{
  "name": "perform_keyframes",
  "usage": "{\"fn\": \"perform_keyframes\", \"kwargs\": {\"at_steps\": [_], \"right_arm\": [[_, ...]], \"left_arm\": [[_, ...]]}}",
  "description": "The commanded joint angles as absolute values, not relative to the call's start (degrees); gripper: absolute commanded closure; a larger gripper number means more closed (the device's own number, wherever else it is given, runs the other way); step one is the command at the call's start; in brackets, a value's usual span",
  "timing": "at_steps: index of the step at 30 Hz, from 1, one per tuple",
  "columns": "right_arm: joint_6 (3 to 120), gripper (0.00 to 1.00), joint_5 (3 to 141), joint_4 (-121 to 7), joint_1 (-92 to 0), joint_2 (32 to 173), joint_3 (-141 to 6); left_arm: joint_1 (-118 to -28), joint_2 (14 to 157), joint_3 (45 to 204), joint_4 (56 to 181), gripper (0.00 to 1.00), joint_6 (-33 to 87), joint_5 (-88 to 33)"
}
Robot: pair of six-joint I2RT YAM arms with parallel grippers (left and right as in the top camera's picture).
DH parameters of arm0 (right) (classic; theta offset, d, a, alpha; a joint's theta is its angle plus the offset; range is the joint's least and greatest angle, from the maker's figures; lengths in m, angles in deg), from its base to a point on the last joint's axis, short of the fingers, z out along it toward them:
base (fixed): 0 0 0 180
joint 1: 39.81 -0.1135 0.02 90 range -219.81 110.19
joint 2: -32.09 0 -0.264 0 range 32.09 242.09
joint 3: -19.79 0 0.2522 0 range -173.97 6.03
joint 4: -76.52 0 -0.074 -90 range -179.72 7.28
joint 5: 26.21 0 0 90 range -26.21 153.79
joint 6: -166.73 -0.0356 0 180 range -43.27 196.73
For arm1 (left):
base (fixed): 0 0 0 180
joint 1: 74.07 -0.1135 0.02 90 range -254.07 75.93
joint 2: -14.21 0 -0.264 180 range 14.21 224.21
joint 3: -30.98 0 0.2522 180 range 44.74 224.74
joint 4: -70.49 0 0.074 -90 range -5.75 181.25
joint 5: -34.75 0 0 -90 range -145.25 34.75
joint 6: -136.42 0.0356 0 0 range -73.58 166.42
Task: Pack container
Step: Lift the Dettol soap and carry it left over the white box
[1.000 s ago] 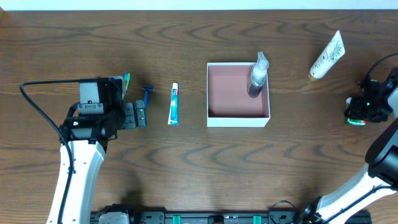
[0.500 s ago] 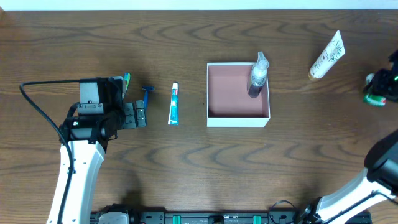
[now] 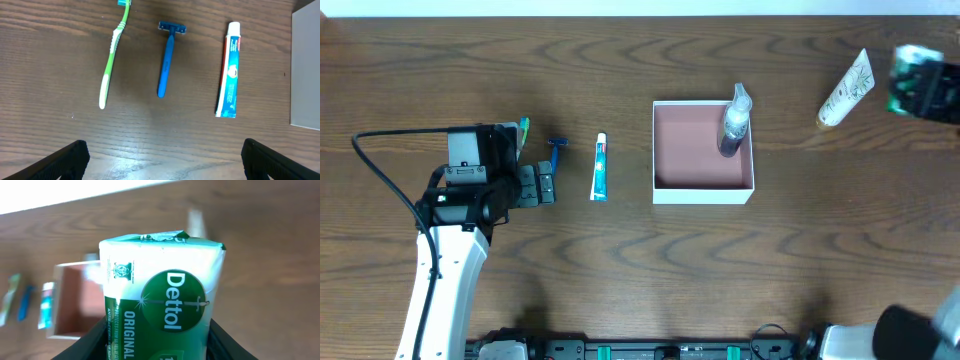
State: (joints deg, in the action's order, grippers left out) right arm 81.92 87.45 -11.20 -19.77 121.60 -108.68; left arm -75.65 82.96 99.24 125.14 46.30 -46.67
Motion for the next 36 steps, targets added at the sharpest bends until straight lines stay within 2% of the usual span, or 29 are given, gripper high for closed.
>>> {"fn": "perform_keyframes", "kwargs": {"at_steps": [1,8,15,25,36], "right_arm": [[76.9,0.69,89.5,-12.0,-26.6,119.3,-109.8],[68.0,0.7,76.7,-14.8,-43.8,120.5,-109.4],[62.9,0.69,69.1,-15.9,-54.2,125.4,-109.4],[57.3,0.68,64.4,-17.7,-62.1,136.6,-109.4],[52.3,0.68,60.8,-18.8,-65.8,145.8,-109.3]], "left_arm": [[-75.5,83.2,100.4,125.2,0.02,46.8,-47.2],[-75.5,83.2,100.4,125.2,0.02,46.8,-47.2],[-75.5,83.2,100.4,125.2,0.02,46.8,-47.2],[-75.5,83.2,100.4,125.2,0.02,46.8,-47.2],[-75.5,83.2,100.4,125.2,0.02,46.8,-47.2]]}}
